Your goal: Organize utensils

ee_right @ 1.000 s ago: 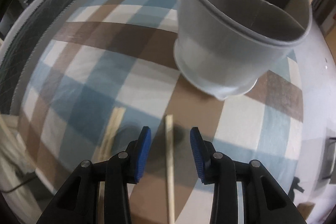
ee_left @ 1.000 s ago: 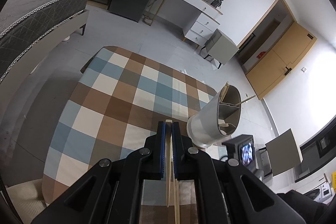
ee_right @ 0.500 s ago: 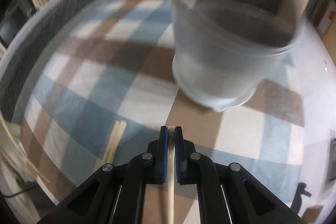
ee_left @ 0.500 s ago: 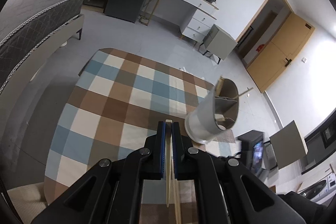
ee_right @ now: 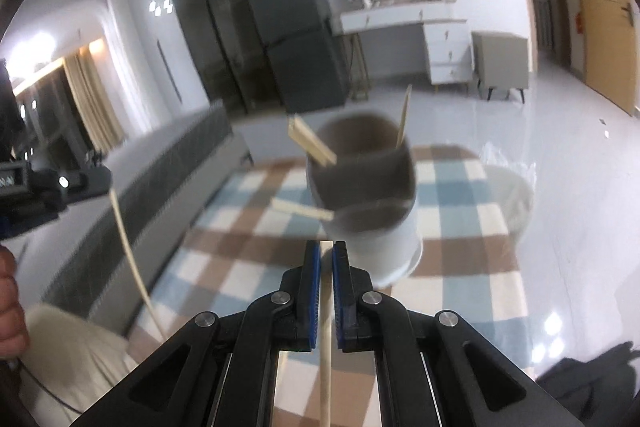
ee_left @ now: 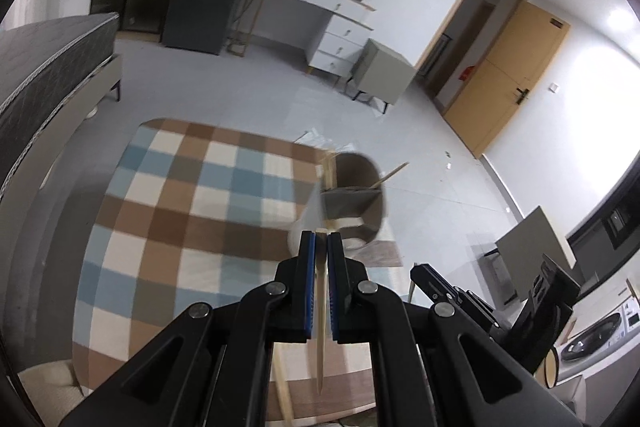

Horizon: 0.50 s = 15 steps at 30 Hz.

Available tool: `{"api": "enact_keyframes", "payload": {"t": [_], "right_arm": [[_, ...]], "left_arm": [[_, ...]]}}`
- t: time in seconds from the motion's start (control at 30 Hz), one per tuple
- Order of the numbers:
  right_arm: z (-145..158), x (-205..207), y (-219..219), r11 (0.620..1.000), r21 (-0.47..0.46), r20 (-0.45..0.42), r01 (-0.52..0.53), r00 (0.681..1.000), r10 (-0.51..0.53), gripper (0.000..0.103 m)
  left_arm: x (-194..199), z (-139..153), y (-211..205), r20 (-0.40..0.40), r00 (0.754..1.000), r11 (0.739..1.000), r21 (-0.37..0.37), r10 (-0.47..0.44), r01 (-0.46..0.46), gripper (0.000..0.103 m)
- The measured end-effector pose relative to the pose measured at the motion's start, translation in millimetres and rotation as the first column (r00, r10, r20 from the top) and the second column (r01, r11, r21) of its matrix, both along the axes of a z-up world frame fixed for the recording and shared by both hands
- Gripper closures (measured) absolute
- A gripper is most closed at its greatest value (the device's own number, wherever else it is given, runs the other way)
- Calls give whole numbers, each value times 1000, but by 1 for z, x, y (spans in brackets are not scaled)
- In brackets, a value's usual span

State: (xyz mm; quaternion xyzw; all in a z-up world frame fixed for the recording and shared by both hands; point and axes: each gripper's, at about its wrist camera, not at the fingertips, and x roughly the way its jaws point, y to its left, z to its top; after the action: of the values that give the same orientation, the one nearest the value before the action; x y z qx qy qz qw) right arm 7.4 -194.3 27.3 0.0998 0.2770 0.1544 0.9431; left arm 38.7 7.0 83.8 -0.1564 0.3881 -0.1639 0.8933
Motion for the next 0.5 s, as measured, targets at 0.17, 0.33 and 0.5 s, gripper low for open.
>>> {"api": "enact_keyframes", "payload": {"t": [0.17,0.33,0.5], "right_arm": [[52,4,-11,999,26,167,20,986,-24,98],[98,35,-6,997,54,323,63,943,-77,98],[119,76,-8,988,112,402,111,904,-147,98]], "left_arm": [[19,39,-17,85,996,1000,1,-6,6,102],[52,67,-25,174,984,1000,-21,24,-20,102],[101,77,-34,224,974,999,-47,37,-27,102]]}}
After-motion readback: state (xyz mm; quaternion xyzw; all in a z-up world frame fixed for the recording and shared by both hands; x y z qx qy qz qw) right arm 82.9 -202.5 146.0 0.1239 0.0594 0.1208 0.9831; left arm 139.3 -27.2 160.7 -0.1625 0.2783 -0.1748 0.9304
